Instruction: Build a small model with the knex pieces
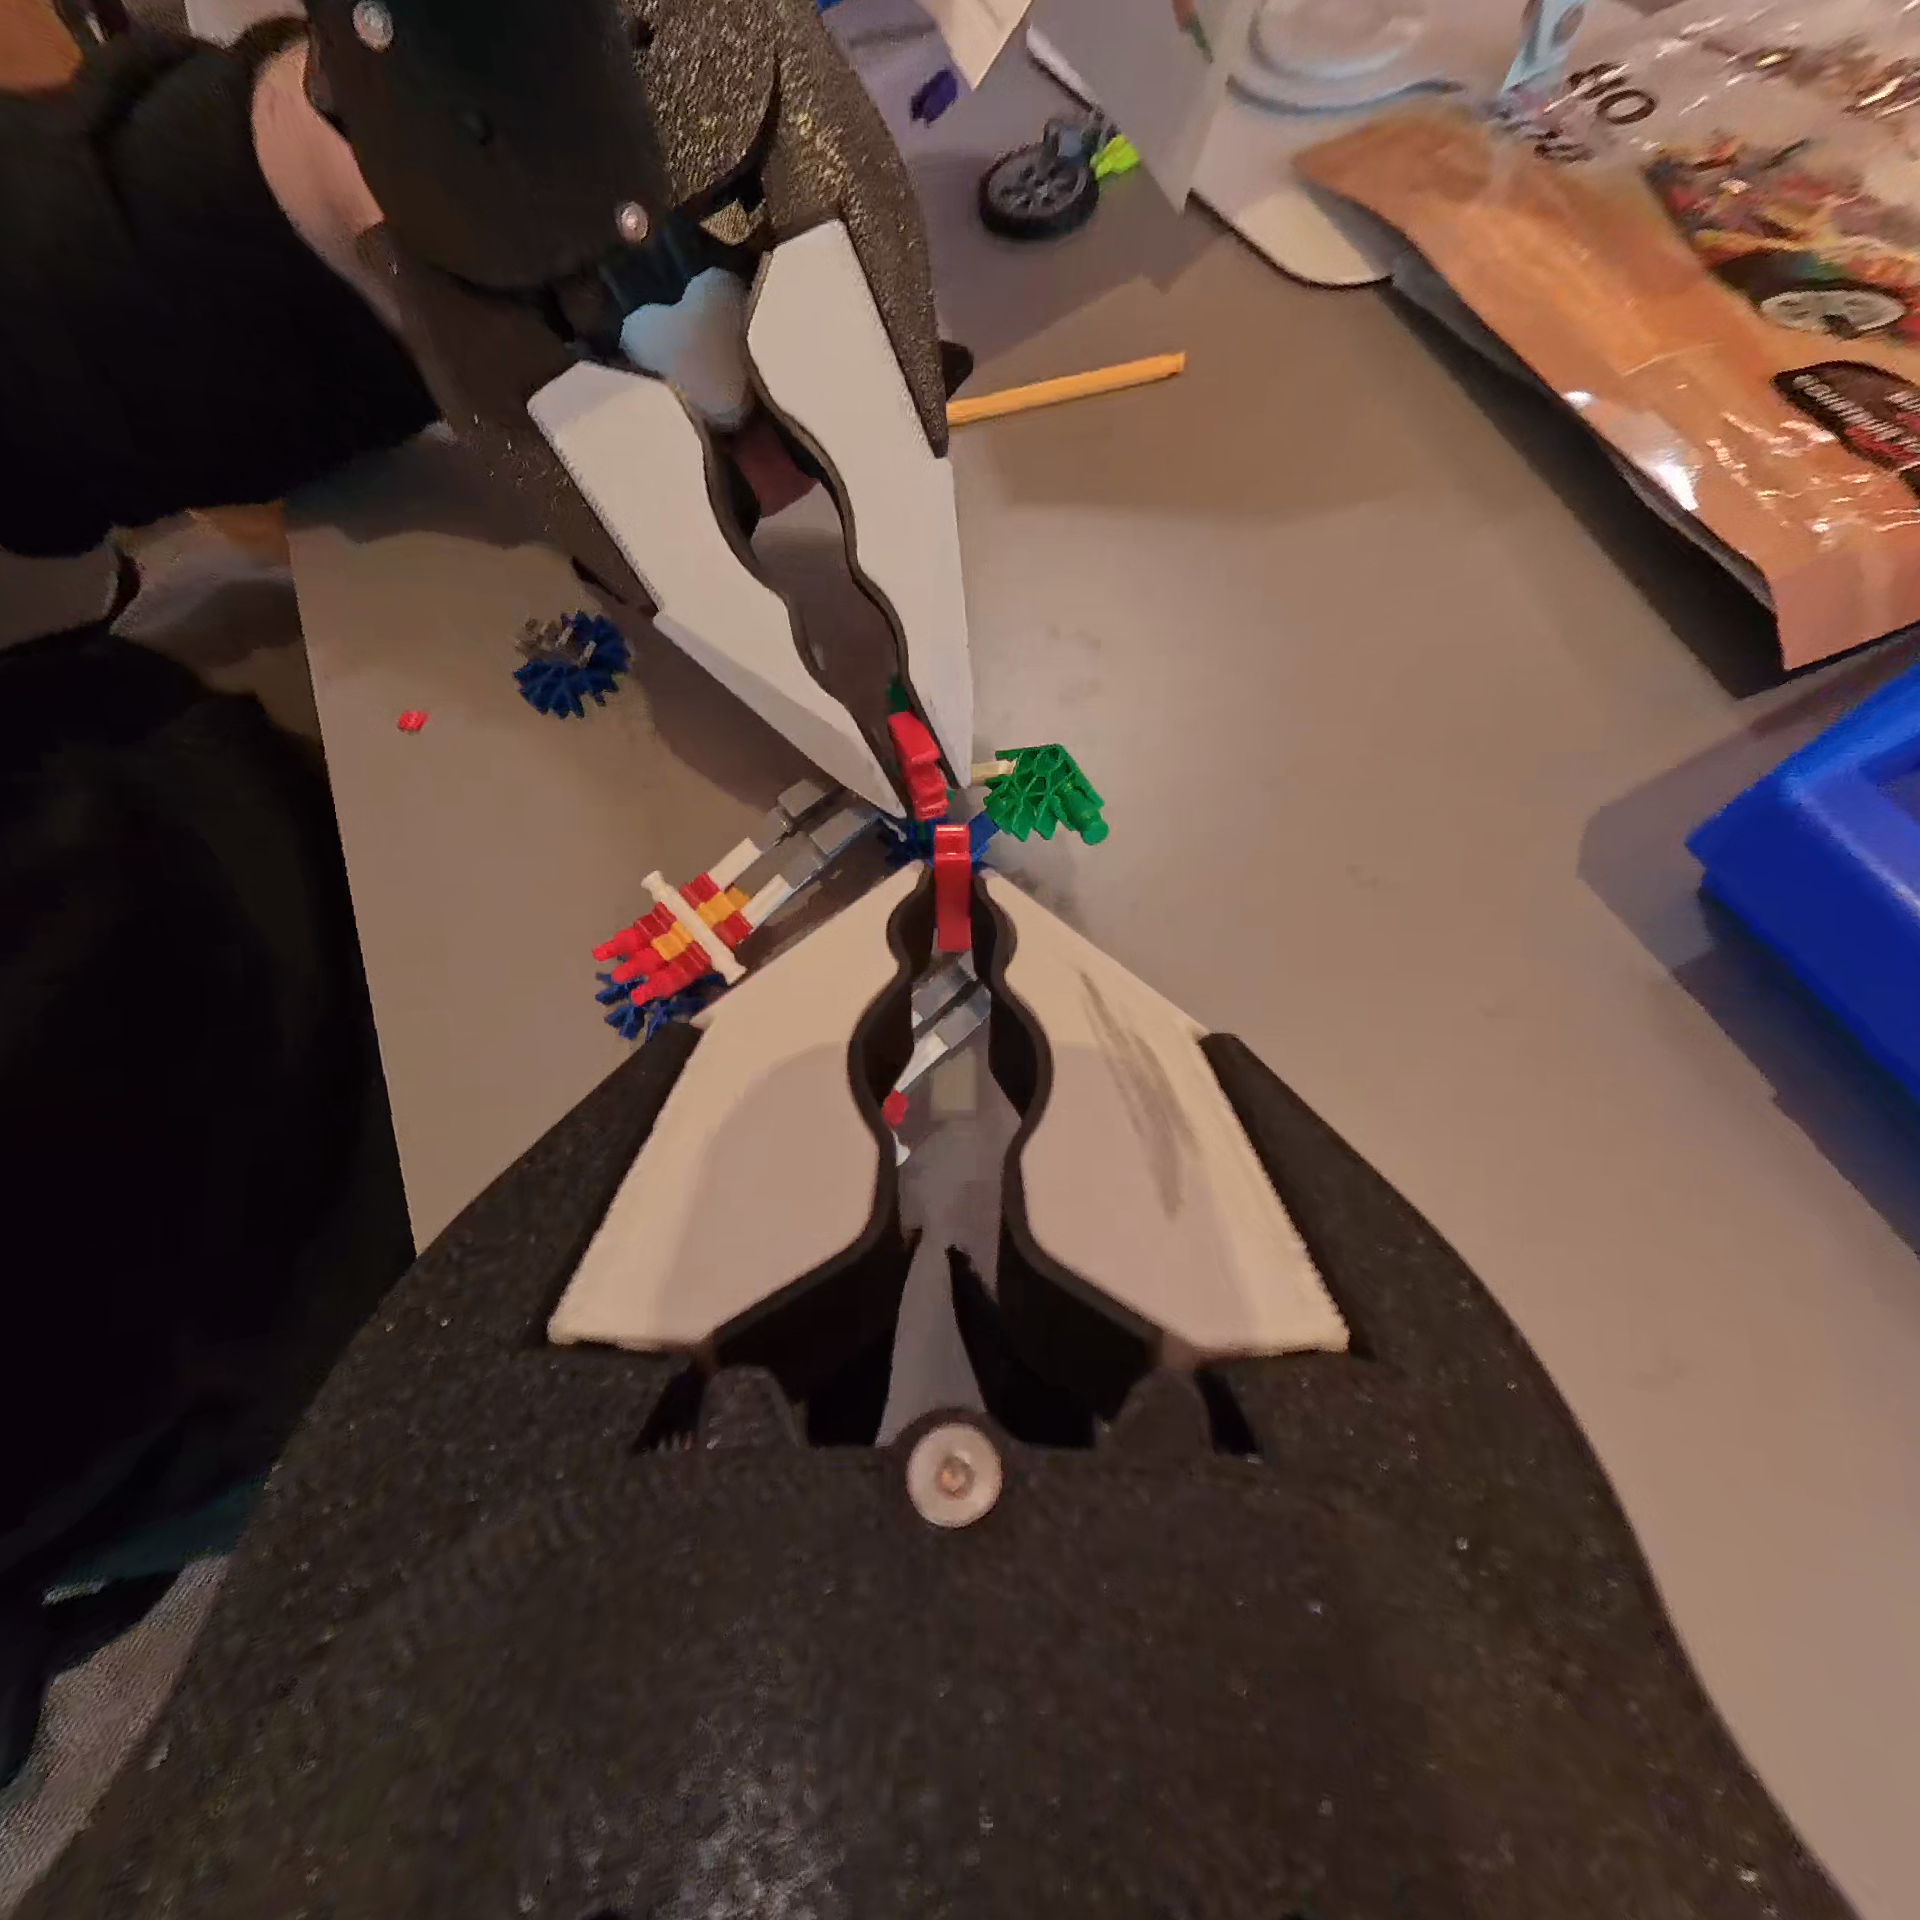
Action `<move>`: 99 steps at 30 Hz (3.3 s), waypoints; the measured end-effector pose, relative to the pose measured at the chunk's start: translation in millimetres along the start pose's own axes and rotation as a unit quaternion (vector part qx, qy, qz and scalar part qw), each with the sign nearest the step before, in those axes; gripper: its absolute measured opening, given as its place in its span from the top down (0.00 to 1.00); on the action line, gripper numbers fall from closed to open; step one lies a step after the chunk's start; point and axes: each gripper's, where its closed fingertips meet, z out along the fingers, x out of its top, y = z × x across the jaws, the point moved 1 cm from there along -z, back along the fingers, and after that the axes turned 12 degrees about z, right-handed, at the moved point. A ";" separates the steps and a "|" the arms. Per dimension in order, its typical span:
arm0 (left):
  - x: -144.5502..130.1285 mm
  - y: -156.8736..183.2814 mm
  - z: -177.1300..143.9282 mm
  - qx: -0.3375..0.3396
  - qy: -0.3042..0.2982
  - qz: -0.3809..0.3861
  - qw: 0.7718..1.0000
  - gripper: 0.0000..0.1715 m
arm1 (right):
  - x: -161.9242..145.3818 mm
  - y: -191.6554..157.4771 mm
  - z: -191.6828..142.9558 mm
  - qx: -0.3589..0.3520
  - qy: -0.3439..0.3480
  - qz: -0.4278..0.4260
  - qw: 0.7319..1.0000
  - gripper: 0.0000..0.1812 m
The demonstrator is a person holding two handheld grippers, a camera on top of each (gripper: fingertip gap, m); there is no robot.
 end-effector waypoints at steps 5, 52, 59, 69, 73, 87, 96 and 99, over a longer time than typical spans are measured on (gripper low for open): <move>-4.8 6.9 -5.5 -0.061 -0.003 0.007 0.998 0.97 | -3.3 4.4 10.5 0.026 -0.048 0.001 0.998 0.97; -11.8 6.2 -5.3 0.072 -0.092 0.131 0.985 0.63 | -9.5 -18.0 42.7 0.112 -0.077 -0.017 0.991 0.97; -15.0 9.3 -15.9 0.081 -0.099 0.156 0.979 0.57 | -9.1 -30.2 48.3 0.123 -0.075 -0.019 0.989 0.97; -16.2 10.3 -25.0 0.104 -0.099 0.187 0.972 0.52 | -8.1 -38.8 53.7 0.145 -0.067 -0.001 0.987 0.97; -15.4 12.6 -27.7 0.101 -0.101 0.222 0.965 0.51 | -8.9 -42.6 55.2 0.156 -0.067 0.003 0.985 0.97; -13.1 15.4 -35.7 0.192 -0.123 0.198 0.953 0.60 | -6.0 -42.9 57.5 0.151 -0.063 0.005 0.986 0.97; -15.6 16.1 -37.0 0.205 -0.114 0.184 0.955 0.60 | -6.5 -45.6 58.9 0.155 -0.064 -0.005 0.986 0.97; -15.0 16.7 -37.2 0.204 -0.105 0.202 0.952 0.59 | -6.7 -47.3 59.7 0.162 -0.070 -0.013 0.984 0.97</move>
